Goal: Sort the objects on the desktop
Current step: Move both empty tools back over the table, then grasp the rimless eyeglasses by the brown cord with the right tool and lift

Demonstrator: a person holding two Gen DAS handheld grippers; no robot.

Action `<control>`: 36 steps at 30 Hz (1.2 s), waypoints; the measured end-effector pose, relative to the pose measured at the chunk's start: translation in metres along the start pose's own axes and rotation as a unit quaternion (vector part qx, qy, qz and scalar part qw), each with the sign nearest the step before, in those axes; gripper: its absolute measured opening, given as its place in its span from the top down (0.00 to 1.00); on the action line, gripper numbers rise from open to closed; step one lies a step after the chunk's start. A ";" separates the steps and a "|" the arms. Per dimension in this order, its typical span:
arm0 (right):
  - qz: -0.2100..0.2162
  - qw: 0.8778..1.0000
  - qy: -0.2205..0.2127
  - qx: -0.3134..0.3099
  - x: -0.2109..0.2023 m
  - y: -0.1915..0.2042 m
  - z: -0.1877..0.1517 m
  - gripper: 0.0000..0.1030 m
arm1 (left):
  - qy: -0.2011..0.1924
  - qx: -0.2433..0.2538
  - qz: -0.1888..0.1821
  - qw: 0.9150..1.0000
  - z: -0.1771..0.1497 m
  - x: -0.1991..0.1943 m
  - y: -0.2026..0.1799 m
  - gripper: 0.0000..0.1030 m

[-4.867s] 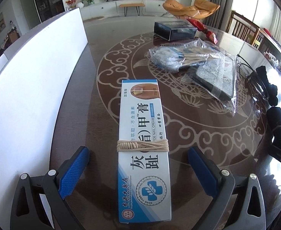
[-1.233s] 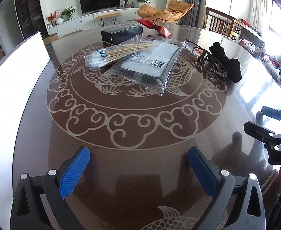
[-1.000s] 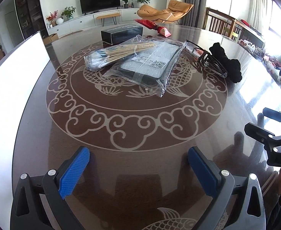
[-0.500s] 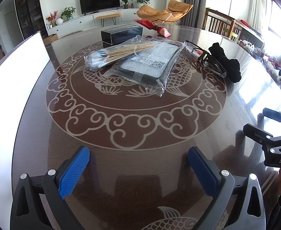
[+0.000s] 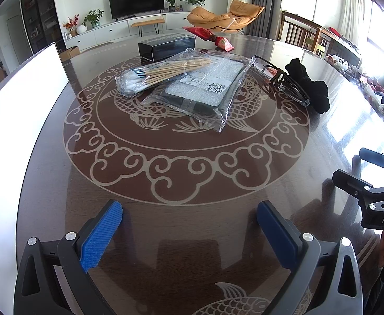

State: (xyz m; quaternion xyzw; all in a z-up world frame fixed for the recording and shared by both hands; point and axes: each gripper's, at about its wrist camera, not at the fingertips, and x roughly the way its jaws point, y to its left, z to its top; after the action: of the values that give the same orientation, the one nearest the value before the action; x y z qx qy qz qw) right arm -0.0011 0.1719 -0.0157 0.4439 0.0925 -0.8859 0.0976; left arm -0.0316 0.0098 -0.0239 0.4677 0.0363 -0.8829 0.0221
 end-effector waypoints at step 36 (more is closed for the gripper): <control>0.039 0.999 -0.010 0.007 -0.003 -0.002 0.000 0.00 | -0.002 -0.011 0.006 1.000 0.008 0.008 0.048 0.00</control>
State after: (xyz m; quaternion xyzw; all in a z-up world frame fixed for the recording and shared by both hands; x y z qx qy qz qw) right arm -0.0002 0.1745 -0.0129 0.4388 0.0678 -0.8866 0.1294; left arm -0.0393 -0.0388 -0.0283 0.4654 0.0436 -0.8834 0.0327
